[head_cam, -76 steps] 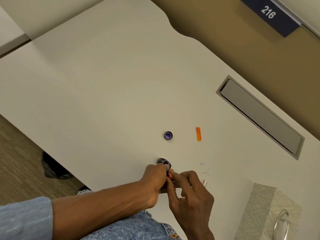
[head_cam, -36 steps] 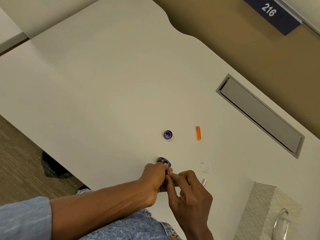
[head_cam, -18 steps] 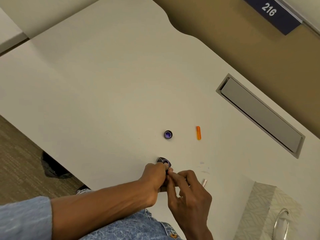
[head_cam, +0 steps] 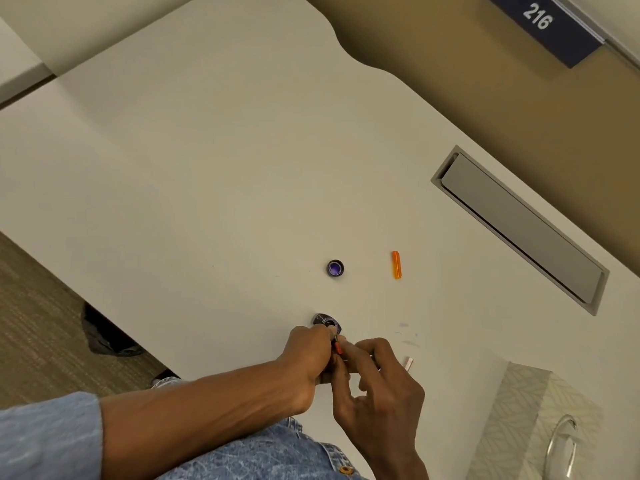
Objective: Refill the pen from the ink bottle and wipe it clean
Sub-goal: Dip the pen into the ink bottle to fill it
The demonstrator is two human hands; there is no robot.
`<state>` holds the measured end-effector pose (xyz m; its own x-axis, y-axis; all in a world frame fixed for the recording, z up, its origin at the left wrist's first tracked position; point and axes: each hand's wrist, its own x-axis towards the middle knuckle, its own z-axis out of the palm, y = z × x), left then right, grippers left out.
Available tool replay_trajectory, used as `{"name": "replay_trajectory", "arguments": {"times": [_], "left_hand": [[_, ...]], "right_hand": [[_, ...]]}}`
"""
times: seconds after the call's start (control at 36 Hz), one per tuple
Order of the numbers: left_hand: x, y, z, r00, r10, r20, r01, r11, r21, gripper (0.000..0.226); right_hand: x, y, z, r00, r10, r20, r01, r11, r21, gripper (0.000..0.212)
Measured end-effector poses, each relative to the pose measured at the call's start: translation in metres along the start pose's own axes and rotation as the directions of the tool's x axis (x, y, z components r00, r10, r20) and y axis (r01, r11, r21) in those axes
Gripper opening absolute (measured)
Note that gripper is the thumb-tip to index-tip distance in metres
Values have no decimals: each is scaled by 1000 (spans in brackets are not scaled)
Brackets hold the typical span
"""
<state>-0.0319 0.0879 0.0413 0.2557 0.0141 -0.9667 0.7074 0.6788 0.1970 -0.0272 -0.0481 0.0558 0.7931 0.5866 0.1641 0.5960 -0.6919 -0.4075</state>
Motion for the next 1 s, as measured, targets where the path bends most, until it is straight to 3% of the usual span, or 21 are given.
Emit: {"name": "replay_trajectory", "arguments": {"times": [0.19,0.53,0.78,1.0], "left_hand": [[-1,2,0,1000,-20,-10,20,1000,0,30],[2,4,2,999,-12,-41,14,999,46,29],[1,4,1,999,-18,-31,18,1000,11,28],[0,5,3,999,-13,-30,14,999,38,29]], "right_hand": [[1,-2,1,1000,15,16,-15,1000,-17,7],[1,1,1,1000,5,-23,-6,1000,-9,19],[3,-1,2,1000,-9,-12,9,1000,-11,5],[4,2,1,1000,-1,-26,0,1000,-17,10]]}}
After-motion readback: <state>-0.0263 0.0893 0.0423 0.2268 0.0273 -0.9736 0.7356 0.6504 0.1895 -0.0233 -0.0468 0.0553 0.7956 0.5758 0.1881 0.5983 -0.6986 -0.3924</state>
